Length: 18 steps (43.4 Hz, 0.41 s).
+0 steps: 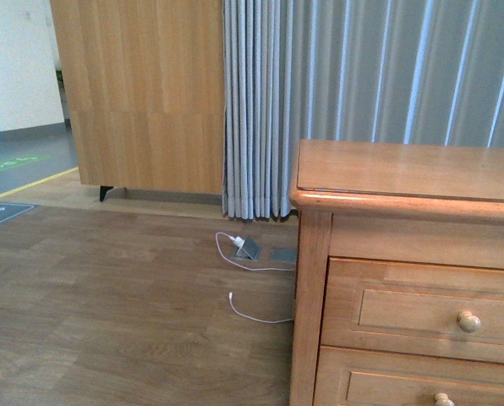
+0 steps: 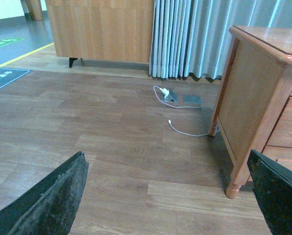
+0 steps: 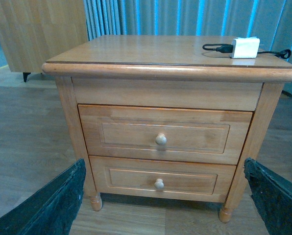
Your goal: Place pink marker in drawer with both arms
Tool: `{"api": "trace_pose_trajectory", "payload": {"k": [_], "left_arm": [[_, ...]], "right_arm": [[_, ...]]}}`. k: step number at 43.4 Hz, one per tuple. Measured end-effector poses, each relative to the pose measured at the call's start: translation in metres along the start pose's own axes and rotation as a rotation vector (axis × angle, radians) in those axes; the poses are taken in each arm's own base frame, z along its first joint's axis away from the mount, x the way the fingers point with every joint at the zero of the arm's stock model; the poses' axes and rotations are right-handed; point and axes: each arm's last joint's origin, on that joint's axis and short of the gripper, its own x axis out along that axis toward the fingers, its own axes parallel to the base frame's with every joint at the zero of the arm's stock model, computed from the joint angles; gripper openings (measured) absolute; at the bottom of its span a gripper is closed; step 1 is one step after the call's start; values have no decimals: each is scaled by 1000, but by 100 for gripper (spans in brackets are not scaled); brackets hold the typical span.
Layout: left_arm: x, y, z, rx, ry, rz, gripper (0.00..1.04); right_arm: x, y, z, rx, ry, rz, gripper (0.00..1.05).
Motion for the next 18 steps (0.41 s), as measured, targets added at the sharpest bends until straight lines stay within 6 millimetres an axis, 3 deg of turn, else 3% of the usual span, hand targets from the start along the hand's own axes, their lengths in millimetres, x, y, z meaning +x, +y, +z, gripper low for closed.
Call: {"api": "trace_pose_trajectory", "payload": {"k": [18], "left_arm": [[0, 0, 0, 0, 0, 0, 99]], "right_arm": [[0, 0, 0, 0, 0, 0, 96]]}}
